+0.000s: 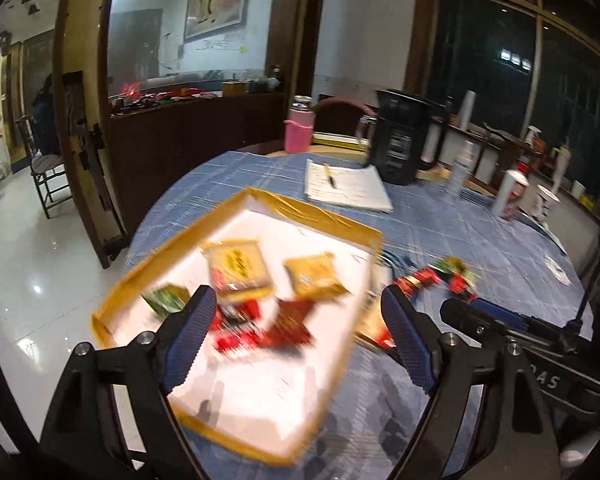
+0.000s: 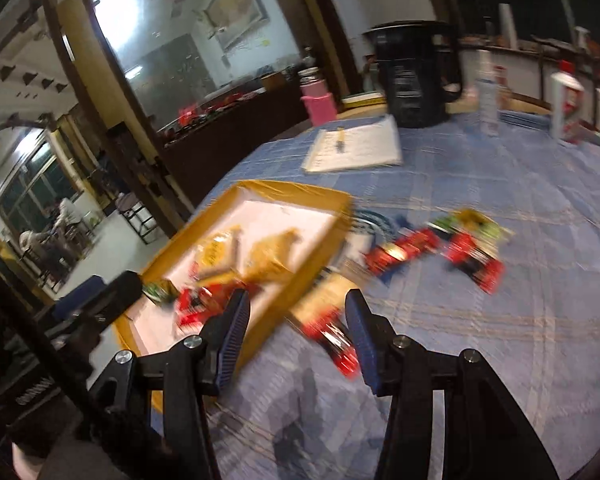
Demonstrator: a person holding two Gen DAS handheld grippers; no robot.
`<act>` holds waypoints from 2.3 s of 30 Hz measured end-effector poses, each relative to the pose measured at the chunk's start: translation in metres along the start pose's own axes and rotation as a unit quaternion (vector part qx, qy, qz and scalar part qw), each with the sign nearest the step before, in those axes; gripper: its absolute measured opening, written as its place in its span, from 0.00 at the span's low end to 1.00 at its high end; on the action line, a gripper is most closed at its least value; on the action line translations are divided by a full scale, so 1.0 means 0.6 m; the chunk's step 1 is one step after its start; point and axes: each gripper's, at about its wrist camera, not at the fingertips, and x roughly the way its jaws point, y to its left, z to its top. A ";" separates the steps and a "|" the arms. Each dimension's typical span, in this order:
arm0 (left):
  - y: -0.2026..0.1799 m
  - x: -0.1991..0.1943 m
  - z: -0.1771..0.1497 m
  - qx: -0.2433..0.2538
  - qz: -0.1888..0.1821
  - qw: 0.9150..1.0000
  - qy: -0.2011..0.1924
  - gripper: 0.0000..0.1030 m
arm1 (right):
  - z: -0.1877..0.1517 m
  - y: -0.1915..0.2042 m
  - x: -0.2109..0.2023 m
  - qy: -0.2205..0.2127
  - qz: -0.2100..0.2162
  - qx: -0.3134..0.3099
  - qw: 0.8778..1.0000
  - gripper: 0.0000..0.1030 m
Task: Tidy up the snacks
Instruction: 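Withdraw both open tools from the tray toward the remaining snacks, then grasp a red candy packet with the right tool while the left tool grasps another red candy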
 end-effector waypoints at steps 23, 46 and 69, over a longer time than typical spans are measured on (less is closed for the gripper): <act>-0.187 -0.084 -0.074 0.109 0.022 0.993 -0.038 0.82 | -0.118 -0.147 -0.173 -0.055 -0.054 0.089 0.993 0.49; -0.111 0.047 -0.085 0.039 -0.111 0.991 0.067 0.74 | -0.058 -0.217 -0.052 0.038 -0.073 0.100 0.992 0.49; -0.092 0.088 -0.071 0.044 -0.206 0.973 0.094 0.74 | 0.061 -0.210 0.157 0.093 -0.135 -0.012 0.986 0.20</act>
